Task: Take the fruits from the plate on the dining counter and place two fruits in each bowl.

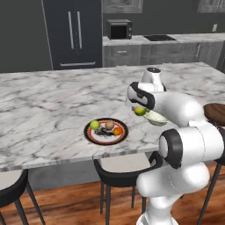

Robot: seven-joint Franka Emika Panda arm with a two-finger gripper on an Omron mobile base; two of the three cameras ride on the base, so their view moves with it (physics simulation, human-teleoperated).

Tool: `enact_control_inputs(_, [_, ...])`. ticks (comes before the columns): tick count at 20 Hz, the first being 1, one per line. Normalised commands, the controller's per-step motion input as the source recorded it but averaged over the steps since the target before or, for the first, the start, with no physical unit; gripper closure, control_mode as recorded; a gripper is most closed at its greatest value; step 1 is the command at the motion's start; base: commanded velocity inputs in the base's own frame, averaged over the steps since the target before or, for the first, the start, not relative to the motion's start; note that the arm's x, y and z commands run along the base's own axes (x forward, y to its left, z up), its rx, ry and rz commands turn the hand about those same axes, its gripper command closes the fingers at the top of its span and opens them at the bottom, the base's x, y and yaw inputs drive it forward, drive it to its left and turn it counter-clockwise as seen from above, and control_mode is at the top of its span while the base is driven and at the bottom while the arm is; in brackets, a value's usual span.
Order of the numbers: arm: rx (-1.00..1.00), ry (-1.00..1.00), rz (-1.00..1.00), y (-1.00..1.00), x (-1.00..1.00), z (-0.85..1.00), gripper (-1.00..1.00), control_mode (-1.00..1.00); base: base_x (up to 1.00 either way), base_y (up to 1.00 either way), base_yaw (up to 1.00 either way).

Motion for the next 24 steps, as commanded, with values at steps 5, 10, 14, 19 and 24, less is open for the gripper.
enact_control_inputs(5, [-0.17,0.15,0.31,-0.70,0.15,0.00,1.00,-1.00,0.00,0.00,0.00])
enact_control_inputs(10, [0.01,0.01,0.23,-0.81,0.28,0.03,1.00,-1.00,0.00,0.00,0.00])
enact_control_inputs(14, [0.00,0.06,0.11,-0.51,0.72,-0.11,1.00,-1.00,0.00,0.00,0.00])
enact_control_inputs(19, [0.00,0.10,0.07,-0.26,0.73,-0.24,1.00,-1.00,0.00,0.00,0.00])
enact_control_inputs(24, [0.00,0.06,0.07,-0.14,0.26,-0.30,1.00,-1.00,0.00,0.00,0.00])
